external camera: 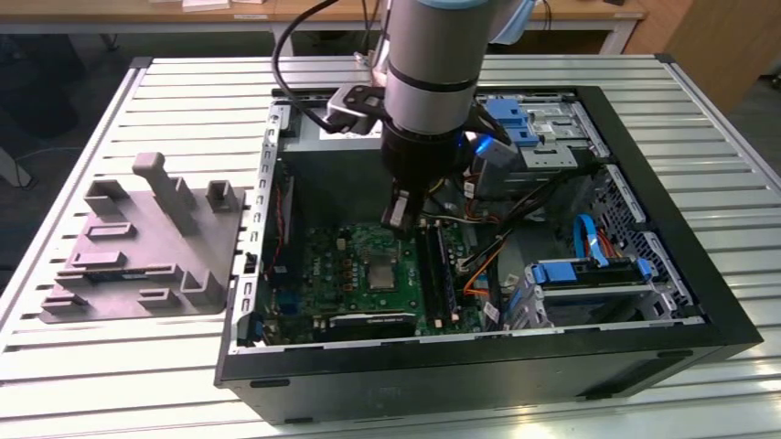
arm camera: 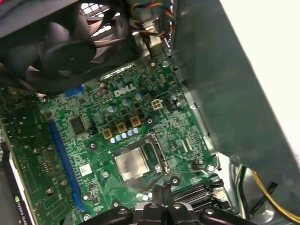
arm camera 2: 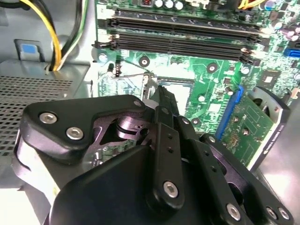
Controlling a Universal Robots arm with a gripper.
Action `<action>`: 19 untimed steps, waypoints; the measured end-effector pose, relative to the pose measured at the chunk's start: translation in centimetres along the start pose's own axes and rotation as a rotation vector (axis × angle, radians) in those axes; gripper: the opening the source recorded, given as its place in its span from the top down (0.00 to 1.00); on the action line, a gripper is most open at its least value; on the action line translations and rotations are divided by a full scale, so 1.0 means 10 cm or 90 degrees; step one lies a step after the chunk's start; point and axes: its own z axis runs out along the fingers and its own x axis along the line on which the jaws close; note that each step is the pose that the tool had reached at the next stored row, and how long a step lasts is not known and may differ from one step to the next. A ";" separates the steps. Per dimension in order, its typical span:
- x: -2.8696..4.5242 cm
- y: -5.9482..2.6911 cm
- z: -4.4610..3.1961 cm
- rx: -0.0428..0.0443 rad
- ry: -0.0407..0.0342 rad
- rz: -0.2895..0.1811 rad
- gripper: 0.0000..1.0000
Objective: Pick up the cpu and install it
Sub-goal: 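Close the cpu cover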
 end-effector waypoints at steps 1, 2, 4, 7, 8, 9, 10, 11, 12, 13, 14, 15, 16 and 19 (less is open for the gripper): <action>0.015 -0.004 0.003 0.0000 0.0000 0.000 0.89; 0.032 -0.008 0.006 0.0000 0.0001 0.000 0.89; 0.068 -0.019 0.012 0.0001 0.0001 -0.001 0.89; 0.123 -0.027 0.021 0.0001 -0.0002 -0.002 0.89; 0.136 -0.027 0.022 0.0000 -0.0003 -0.002 0.89; 0.149 -0.027 0.023 -0.0001 -0.0006 -0.003 0.89; 0.160 -0.028 0.024 -0.0003 -0.0009 -0.003 0.89; 0.171 -0.030 0.025 -0.0004 -0.0012 -0.003 0.89; 0.182 -0.034 0.026 -0.0004 -0.0014 -0.004 0.89; 0.193 -0.037 0.026 -0.0005 -0.0015 -0.004 0.89; 0.203 -0.040 0.027 -0.0005 -0.0015 -0.004 0.89; 0.211 -0.043 0.027 -0.0005 -0.0016 -0.004 0.89; 0.218 -0.045 0.028 -0.0005 -0.0017 -0.005 0.89; 0.225 -0.048 0.029 -0.0007 -0.0022 -0.005 0.89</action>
